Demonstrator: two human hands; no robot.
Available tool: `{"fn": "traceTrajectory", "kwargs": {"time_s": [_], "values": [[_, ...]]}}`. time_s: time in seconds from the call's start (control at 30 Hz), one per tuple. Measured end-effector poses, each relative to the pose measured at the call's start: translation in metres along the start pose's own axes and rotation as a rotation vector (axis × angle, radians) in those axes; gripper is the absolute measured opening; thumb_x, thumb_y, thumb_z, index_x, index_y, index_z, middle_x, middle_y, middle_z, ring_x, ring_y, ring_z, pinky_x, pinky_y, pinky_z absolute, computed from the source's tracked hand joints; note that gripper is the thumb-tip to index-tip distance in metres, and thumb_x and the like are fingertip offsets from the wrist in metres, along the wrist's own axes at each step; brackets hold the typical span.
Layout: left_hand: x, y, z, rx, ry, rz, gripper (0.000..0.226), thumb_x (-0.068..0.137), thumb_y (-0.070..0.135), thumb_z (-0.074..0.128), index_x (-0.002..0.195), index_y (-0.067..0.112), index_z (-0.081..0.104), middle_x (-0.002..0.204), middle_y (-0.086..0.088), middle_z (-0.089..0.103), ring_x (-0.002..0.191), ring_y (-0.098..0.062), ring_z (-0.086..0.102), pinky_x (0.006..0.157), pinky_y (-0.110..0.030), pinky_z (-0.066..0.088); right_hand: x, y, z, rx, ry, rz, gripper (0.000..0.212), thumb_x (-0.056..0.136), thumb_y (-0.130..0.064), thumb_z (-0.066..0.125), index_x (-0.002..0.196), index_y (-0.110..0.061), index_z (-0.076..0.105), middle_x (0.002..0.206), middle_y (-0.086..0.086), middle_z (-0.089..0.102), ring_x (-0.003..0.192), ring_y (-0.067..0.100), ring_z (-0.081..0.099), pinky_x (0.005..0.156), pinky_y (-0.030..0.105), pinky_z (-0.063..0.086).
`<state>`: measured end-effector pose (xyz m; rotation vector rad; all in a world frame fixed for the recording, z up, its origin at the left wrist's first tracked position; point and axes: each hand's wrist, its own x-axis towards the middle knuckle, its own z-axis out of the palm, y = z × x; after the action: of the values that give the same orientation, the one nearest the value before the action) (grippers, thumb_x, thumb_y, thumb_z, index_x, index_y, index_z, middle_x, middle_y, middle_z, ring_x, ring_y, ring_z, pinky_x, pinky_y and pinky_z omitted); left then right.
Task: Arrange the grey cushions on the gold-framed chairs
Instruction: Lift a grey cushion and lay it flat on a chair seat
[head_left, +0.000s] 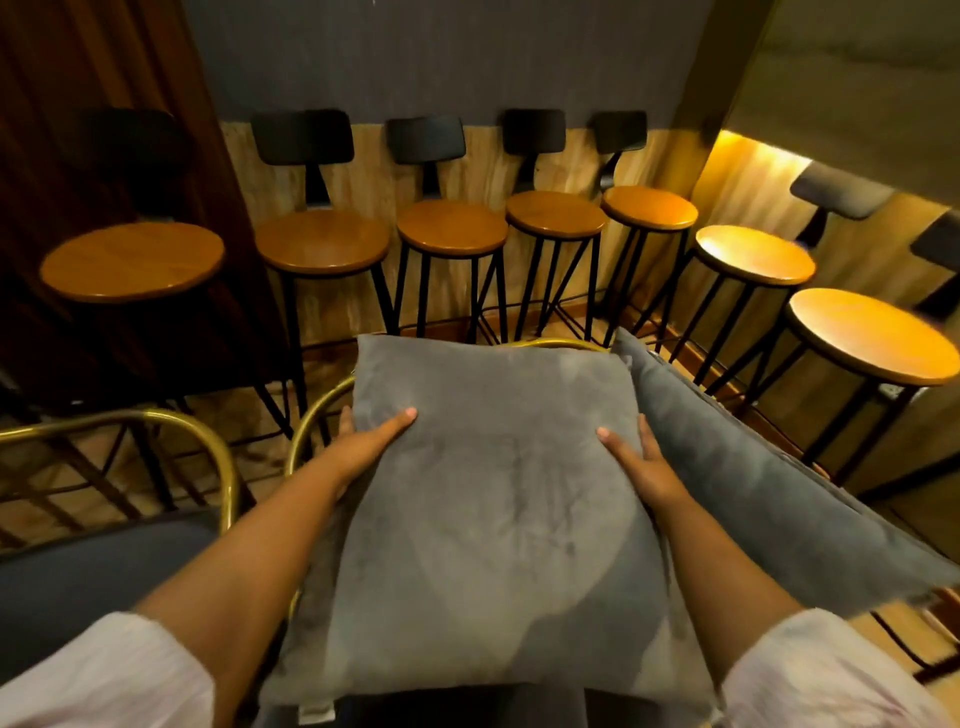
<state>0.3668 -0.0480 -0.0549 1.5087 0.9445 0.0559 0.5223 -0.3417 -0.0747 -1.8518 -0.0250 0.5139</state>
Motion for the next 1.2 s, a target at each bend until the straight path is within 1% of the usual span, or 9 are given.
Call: {"fn": "traceTrajectory", "kwargs": {"time_s": [0.13, 0.27, 0.4, 0.6, 0.67, 0.77, 0.9, 1.07, 1.2], "values": [[0.007, -0.025, 0.02, 0.29, 0.117, 0.003, 0.121, 0.051, 0.087, 0.057, 0.148, 0.043, -0.002, 0.158, -0.008, 0.023, 0.139, -0.04, 0.033, 0.111, -0.056, 0.032, 0.025, 0.033, 0.03, -0.305, -0.156, 0.123, 0.086, 0.08, -0.068, 0.049, 0.148, -0.045, 0.002, 0.162, 0.009, 0.0, 0.147, 0.036, 0.007, 0.117, 0.05, 0.013], [0.007, -0.037, 0.034, 0.58, 0.202, 0.051, 0.095, 0.076, 0.075, 0.046, 0.149, 0.043, -0.005, 0.162, -0.012, 0.003, 0.146, -0.04, 0.016, 0.112, -0.054, 0.025, 0.036, 0.057, 0.054, -0.51, -0.121, 0.129, 0.08, 0.078, -0.078, 0.035, 0.144, -0.053, -0.002, 0.16, 0.013, -0.011, 0.146, 0.042, -0.004, 0.117, 0.058, 0.004], [0.014, -0.043, 0.032, 0.625, 0.21, 0.045, 0.092, 0.078, 0.074, 0.043, 0.149, 0.043, -0.007, 0.162, -0.013, -0.001, 0.146, -0.041, 0.013, 0.112, -0.055, 0.024, 0.039, 0.058, 0.058, -0.552, -0.124, 0.113, 0.079, 0.078, -0.078, 0.032, 0.144, -0.052, -0.003, 0.161, 0.012, -0.011, 0.146, 0.042, -0.005, 0.116, 0.061, 0.004], [0.011, -0.038, 0.022, 0.663, 0.121, 0.123, 0.089, 0.084, 0.068, 0.041, 0.152, 0.031, -0.002, 0.163, -0.01, 0.0, 0.149, -0.033, 0.008, 0.119, -0.05, 0.017, 0.033, 0.046, 0.063, -0.619, -0.114, -0.04, 0.072, 0.086, -0.07, 0.03, 0.148, -0.045, 0.004, 0.162, 0.009, -0.001, 0.147, 0.035, 0.001, 0.115, 0.06, 0.006], [0.002, -0.038, 0.011, 0.678, 0.067, 0.181, 0.088, 0.085, 0.065, 0.043, 0.153, 0.026, 0.004, 0.163, -0.01, 0.007, 0.149, -0.031, 0.014, 0.118, -0.049, 0.022, 0.027, 0.039, 0.072, -0.604, -0.122, -0.143, 0.074, 0.085, -0.069, 0.034, 0.148, -0.039, 0.013, 0.161, 0.007, 0.01, 0.147, 0.033, 0.008, 0.116, 0.059, 0.012], [-0.02, -0.041, -0.009, 0.628, 0.032, 0.291, 0.076, 0.088, 0.056, 0.047, 0.15, 0.022, 0.022, 0.156, -0.008, 0.032, 0.141, -0.029, 0.036, 0.111, -0.047, 0.036, 0.013, 0.021, 0.099, -0.597, -0.096, -0.292, 0.069, 0.087, -0.062, 0.04, 0.146, -0.028, 0.03, 0.157, 0.008, 0.028, 0.144, 0.03, 0.022, 0.114, 0.059, 0.02], [-0.05, -0.058, -0.059, 0.619, 0.163, 0.315, 0.055, 0.098, 0.036, 0.041, 0.147, 0.012, 0.031, 0.145, -0.013, 0.047, 0.129, -0.032, 0.049, 0.1, -0.036, 0.04, -0.025, -0.009, 0.165, -0.552, -0.16, -0.511, 0.054, 0.093, -0.043, 0.048, 0.142, -0.02, 0.04, 0.154, 0.008, 0.033, 0.145, 0.028, 0.021, 0.116, 0.058, 0.015], [-0.092, -0.108, -0.168, 0.608, 0.257, 0.274, 0.054, 0.097, 0.038, 0.041, 0.144, 0.013, 0.035, 0.145, -0.012, 0.046, 0.134, -0.03, 0.044, 0.107, -0.044, 0.038, -0.1, -0.027, 0.275, -0.432, -0.295, -0.655, 0.047, 0.094, -0.034, 0.051, 0.136, -0.013, 0.047, 0.148, 0.012, 0.041, 0.142, 0.029, 0.029, 0.116, 0.053, 0.022], [-0.135, -0.159, -0.27, 0.613, 0.329, 0.209, 0.058, 0.097, 0.04, 0.042, 0.147, 0.012, 0.031, 0.152, -0.011, 0.038, 0.139, -0.028, 0.038, 0.113, -0.042, 0.032, -0.174, -0.023, 0.374, -0.416, -0.352, -0.698, 0.044, 0.093, -0.025, 0.055, 0.133, -0.007, 0.05, 0.141, 0.018, 0.047, 0.137, 0.03, 0.036, 0.115, 0.036, 0.025]]}}
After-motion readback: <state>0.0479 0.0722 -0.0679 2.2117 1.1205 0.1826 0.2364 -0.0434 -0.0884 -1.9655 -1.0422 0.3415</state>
